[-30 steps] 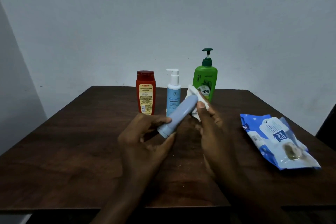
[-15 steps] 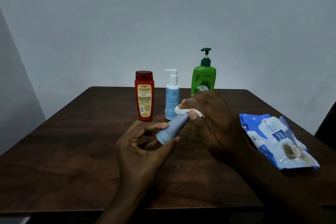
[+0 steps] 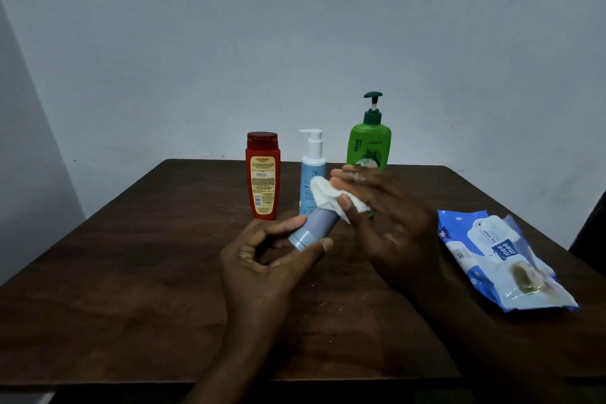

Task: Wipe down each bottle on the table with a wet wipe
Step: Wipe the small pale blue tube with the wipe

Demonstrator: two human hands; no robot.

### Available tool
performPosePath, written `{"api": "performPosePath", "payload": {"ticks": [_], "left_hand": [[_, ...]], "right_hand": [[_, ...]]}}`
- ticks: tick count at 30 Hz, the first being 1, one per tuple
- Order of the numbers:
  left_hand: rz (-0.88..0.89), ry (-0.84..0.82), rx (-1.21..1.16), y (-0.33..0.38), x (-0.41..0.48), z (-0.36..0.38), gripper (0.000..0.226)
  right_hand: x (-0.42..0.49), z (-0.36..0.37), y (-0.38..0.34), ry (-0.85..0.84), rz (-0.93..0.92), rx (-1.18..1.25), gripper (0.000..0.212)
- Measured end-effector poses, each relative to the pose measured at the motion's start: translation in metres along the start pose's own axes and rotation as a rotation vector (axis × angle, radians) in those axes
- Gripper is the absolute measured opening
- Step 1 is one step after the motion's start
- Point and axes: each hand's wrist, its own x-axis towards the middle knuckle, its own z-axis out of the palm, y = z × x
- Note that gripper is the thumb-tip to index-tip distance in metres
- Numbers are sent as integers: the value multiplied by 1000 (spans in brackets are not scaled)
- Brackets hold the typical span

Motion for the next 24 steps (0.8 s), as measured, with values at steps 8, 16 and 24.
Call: {"api": "performPosePath", "payload": {"ticks": [8, 16, 24], "left_hand": [[-409, 19, -383, 4, 1, 12, 48], [-600, 38, -584, 4, -2, 15, 46], [-693, -87, -682, 9, -2, 16, 45]], "right_hand": [[20, 18, -1, 244, 757, 628, 18], [23, 25, -19, 518, 1178, 1364, 46], [21, 26, -41, 486, 1183, 1439, 39]]}}
